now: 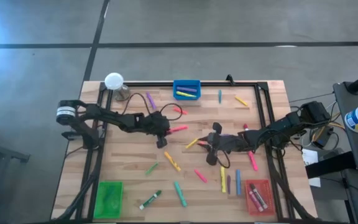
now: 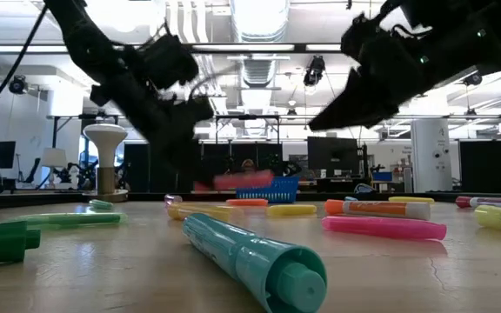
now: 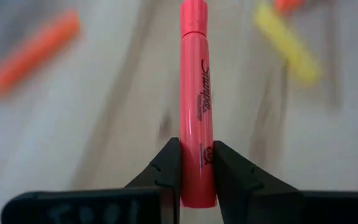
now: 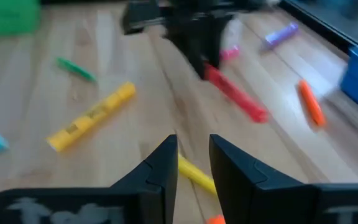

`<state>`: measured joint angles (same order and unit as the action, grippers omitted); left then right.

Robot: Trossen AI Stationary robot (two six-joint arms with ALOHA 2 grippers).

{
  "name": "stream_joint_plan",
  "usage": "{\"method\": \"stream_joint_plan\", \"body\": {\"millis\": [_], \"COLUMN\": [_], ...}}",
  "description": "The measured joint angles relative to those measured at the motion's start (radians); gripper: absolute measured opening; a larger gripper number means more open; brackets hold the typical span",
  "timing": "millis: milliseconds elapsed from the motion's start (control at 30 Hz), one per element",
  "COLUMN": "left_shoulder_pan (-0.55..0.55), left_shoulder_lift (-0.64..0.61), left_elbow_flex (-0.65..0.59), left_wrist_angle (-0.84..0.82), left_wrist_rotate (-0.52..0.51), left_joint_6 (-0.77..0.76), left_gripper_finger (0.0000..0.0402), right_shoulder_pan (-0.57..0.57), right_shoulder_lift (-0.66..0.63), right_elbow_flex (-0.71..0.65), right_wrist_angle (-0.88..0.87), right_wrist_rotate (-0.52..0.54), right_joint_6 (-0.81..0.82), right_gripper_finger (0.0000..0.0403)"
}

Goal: Pick & Place Markers
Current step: Put the left pink highlighter into the blue bin

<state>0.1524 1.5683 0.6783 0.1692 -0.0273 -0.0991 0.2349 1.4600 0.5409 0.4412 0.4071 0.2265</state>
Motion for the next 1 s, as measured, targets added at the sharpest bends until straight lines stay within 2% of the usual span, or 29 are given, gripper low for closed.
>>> {"method": "stream_joint_plan", "body": {"millis": [100,200,367,500,767,1000], "left_shoulder_pan": [0.0,-0.006,-0.019,-0.03,-0.056,-0.064], "left_shoulder_lift": [-0.034,-0.051,-0.044,-0.041,-0.041,-0.041], "left_elbow_flex": [-0.035,-0.09,-0.207,-0.269,-0.286,-0.286], "left_wrist_angle": [0.15,0.387,0.79,0.994,1.059,1.061], "left_wrist_rotate": [0.011,0.042,0.083,0.117,0.144,0.143], "left_joint_6": [-0.027,-0.081,-0.157,-0.189,-0.153,-0.137], "left_gripper_finger": [0.0061,0.0061,0.0061,0.0061,0.0061,0.0061], "right_shoulder_pan": [-0.016,-0.038,-0.072,-0.097,-0.152,-0.163], "right_shoulder_lift": [0.022,0.057,0.083,0.073,0.125,0.23], "right_elbow_flex": [-0.022,-0.042,-0.039,-0.006,0.107,0.221], "right_wrist_angle": [0.188,0.359,0.518,0.535,0.534,0.544], "right_wrist_rotate": [-0.099,-0.17,-0.17,-0.129,-0.118,-0.123], "right_joint_6": [-0.025,-0.027,-0.024,-0.051,-0.062,-0.099], "right_gripper_finger": [0.0076,0.0073,0.0095,0.0131,0.02,0.02]}}
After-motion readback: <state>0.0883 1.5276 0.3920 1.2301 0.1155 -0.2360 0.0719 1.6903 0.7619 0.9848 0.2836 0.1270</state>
